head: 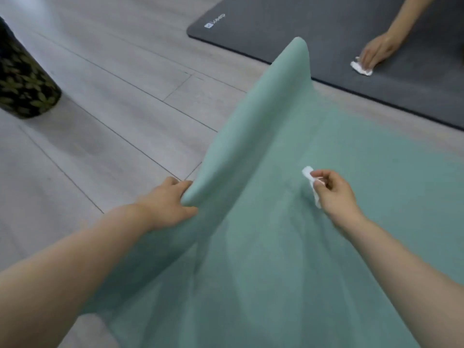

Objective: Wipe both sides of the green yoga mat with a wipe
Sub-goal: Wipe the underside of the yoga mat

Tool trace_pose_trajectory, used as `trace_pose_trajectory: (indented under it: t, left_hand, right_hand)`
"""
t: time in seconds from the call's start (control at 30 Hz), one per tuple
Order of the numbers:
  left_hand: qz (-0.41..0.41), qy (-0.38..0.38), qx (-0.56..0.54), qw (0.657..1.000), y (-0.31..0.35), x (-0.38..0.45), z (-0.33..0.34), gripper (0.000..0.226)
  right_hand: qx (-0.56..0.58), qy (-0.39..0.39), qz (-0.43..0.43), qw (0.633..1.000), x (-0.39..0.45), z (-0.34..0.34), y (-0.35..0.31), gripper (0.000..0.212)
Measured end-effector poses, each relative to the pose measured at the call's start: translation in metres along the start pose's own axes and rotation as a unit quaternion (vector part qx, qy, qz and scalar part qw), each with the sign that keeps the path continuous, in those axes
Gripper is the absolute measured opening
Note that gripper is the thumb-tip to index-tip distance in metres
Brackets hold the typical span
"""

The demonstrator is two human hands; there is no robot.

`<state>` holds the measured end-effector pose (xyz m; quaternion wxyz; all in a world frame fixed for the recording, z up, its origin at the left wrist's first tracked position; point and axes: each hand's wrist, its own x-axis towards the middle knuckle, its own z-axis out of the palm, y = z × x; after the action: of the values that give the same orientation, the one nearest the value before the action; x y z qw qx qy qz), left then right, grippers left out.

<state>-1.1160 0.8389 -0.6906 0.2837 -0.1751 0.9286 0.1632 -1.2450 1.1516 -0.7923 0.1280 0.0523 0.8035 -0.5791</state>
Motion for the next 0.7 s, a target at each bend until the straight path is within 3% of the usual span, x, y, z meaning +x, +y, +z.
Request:
trace_pose_trajectory:
  t: [0.07, 0.13, 0.3, 0.43, 0.57, 0.7]
  left_hand:
    - [0.045, -0.011, 0.025, 0.999, 0.017, -0.014, 0.012, 0.071]
    - [0.082, -0.022, 0.073, 0.994, 0.035, -0.031, 0.025, 0.078]
    - [0.165, 0.01, 0.164, 0.973, 0.075, -0.083, 0.062, 0.085]
    - [0.211, 0.022, 0.131, 0.968, 0.095, -0.121, 0.076, 0.085]
    - [0.241, 0.008, 0.116, 0.963, 0.13, -0.148, 0.084, 0.08]
    - [0.28, -0.036, 0.125, 0.951, 0.184, -0.167, 0.102, 0.074]
  right_hand:
    - [0.141, -0.02, 0.071, 0.987, -0.05, -0.004, -0.007, 0.017]
    - [0.207, -0.033, 0.135, 0.968, -0.092, -0.001, -0.011, 0.017]
    - [0.108, 0.005, 0.204, 0.973, -0.164, -0.001, -0.037, 0.032]
    - [0.096, 0.007, 0.218, 0.971, -0.204, -0.015, -0.058, 0.015]
    - [0.03, -0.032, 0.199, 0.979, -0.22, -0.039, -0.064, 0.046]
    - [-0.022, -0.049, 0.218, 0.975, -0.231, -0.088, -0.051, 0.031]
